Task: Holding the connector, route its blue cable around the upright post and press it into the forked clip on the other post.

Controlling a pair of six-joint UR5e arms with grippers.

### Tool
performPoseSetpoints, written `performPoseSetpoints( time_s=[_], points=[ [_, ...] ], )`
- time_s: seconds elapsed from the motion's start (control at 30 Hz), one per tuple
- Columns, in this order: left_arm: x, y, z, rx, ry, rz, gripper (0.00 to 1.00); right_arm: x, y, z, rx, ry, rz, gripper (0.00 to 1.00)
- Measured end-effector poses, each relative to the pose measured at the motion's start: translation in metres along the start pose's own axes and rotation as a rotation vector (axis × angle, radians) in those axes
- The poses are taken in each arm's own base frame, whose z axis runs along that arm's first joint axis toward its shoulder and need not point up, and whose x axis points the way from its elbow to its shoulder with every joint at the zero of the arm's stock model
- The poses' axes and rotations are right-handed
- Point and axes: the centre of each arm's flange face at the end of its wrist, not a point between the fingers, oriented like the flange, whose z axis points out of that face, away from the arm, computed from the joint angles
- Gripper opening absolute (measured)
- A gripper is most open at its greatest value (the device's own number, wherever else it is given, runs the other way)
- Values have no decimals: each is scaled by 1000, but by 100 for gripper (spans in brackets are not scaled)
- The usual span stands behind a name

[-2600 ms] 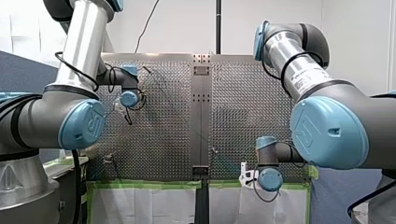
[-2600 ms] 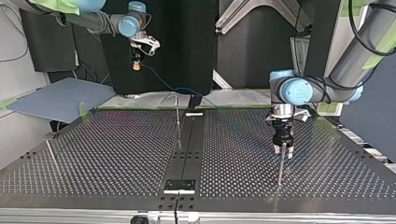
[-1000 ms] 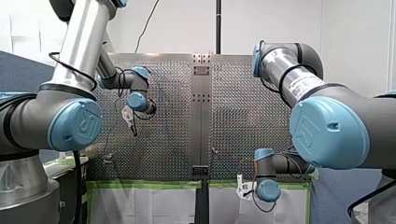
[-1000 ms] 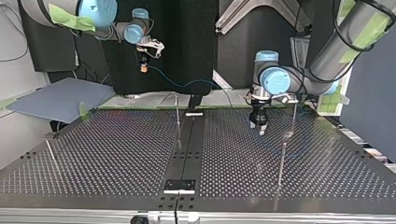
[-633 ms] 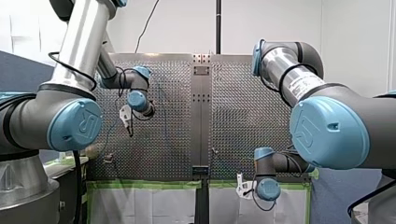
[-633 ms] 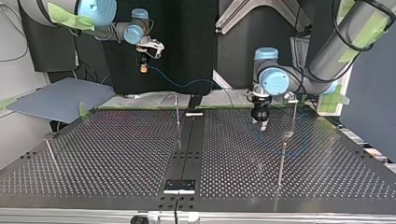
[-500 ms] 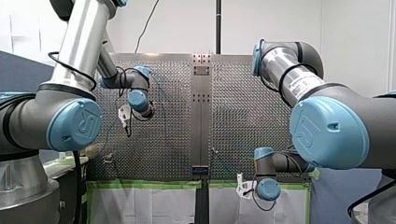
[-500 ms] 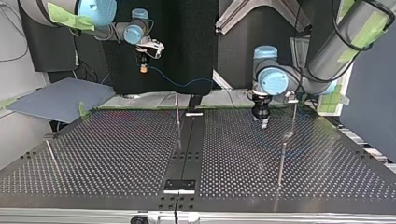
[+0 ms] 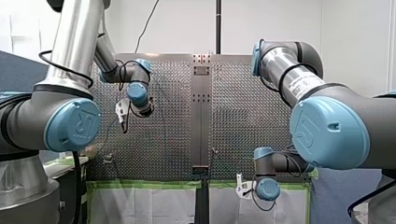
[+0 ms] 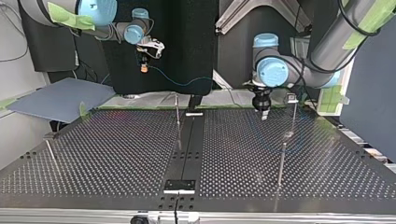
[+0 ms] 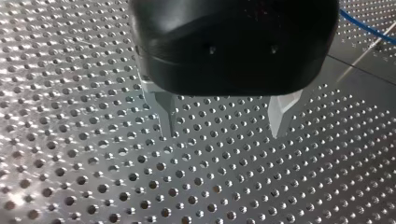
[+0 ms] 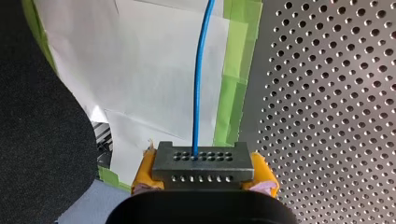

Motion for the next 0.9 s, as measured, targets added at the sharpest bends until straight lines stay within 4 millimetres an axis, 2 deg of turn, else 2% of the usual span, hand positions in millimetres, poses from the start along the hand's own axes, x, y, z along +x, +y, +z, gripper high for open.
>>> performPoseSetpoints(
  time_s=[0.17,0.4,0.7,0.9],
  points=[
    [-7,1,-18,-25,1,20,100,0,0,0,2,2,0,0],
    [-6,0,-43,-12,6,32,100,0,0,0,2,3,0,0],
    [-6,11,-70,-25,13,13,100,1,1,1,0,4,1,0],
    [-22,16,-81,-38,-3,-17,100,4,3,4,-3,11,3,0]
  ],
)
